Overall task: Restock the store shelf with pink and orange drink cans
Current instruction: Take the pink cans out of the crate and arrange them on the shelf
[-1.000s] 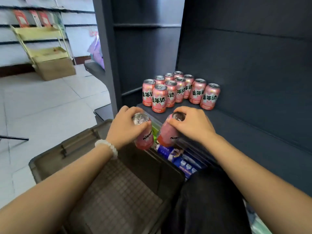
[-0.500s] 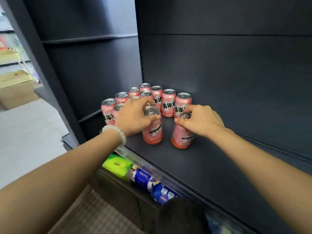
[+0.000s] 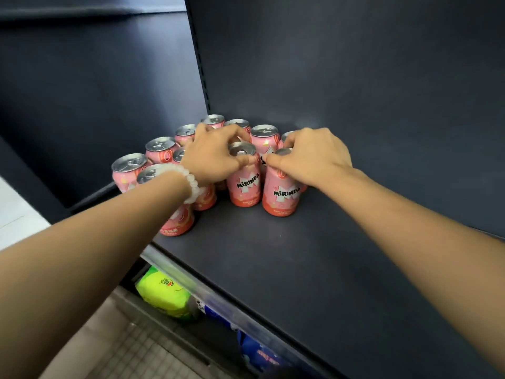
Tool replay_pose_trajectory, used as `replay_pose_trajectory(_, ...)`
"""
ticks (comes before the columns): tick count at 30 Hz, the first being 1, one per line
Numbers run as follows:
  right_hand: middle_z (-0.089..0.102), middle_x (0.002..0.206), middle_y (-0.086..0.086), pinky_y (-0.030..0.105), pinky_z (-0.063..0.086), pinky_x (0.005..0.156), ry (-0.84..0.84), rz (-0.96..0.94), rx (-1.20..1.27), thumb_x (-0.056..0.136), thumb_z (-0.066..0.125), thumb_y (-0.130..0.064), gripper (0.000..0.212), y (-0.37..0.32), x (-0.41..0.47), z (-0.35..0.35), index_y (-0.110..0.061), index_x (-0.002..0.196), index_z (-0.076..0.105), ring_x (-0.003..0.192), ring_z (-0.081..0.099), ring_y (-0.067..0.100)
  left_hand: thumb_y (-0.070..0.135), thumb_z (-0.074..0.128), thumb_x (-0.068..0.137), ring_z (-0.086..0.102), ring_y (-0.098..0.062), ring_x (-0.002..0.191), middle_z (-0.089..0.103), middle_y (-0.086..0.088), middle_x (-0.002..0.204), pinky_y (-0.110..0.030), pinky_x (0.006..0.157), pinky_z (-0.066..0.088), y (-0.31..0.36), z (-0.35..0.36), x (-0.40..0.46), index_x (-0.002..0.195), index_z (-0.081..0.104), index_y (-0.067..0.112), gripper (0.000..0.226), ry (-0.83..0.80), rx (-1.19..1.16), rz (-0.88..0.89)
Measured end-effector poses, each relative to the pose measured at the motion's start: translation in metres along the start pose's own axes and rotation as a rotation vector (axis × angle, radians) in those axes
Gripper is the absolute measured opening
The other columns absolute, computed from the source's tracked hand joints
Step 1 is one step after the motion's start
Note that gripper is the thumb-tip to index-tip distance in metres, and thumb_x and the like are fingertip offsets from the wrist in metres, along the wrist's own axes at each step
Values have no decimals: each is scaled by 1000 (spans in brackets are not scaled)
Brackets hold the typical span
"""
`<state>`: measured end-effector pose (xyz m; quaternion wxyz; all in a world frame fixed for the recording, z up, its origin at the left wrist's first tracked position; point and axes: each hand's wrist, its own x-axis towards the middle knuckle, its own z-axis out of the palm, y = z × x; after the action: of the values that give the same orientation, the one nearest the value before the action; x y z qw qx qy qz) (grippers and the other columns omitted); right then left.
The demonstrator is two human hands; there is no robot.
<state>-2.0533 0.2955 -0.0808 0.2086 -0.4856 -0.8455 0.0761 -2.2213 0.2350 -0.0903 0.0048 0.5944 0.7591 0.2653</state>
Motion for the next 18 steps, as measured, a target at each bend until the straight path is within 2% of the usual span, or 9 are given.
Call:
replay_pose_trajectory(3,66,103,6,28,38,65,27,-37,-43,78,52,-65,52,0,-1,4,-23,106,66,99,60,30,48,61,85,34,-20,118,56,10,101,-30,99,22,-4,-4,7,117,55,36,35,-77,19,13)
replay_pose_trajectory(7,62,115,5,29,36,69,-57,-28,-43,78,47,-72,62,2,-2,0,-26,118,60,108,57,31,57,61,81,30,-24,121,58,6,106,-35,90,22,-1,-7,7,123,54,37,47,-73,144,20)
replay_pose_trajectory(10,61,103,4,30,35,69,-93,-12,-53,77,44,-72,58,3,-2,-7,-28,111,62,99,56,30,68,63,70,33,-23,120,57,12,106,-40,92,23,0,-9,6,123,55,34,63,-17,183,-17)
replay_pose_trajectory(13,58,92,0,29,34,68,-64,-37,-75,77,49,-67,47,6,-5,-11,-27,98,63,85,51,26,68,67,64,34,-23,121,60,11,108,-41,93,24,1,-8,7,121,55,32,68,-17,179,-43)
replay_pose_trajectory(16,57,107,-2,31,39,74,-46,-126,-43,73,58,-62,48,10,-8,-10,-32,110,61,98,56,24,60,72,66,34,-22,122,61,8,112,-33,91,24,0,-6,7,121,56,29,65,-23,71,-47)
replay_pose_trajectory(18,51,117,-5,34,44,82,-111,-215,15,75,61,-56,50,12,-9,-10,-36,121,57,109,54,21,51,74,71,34,-19,120,61,6,118,-25,90,21,-1,-8,7,120,57,28,57,-50,11,-19)
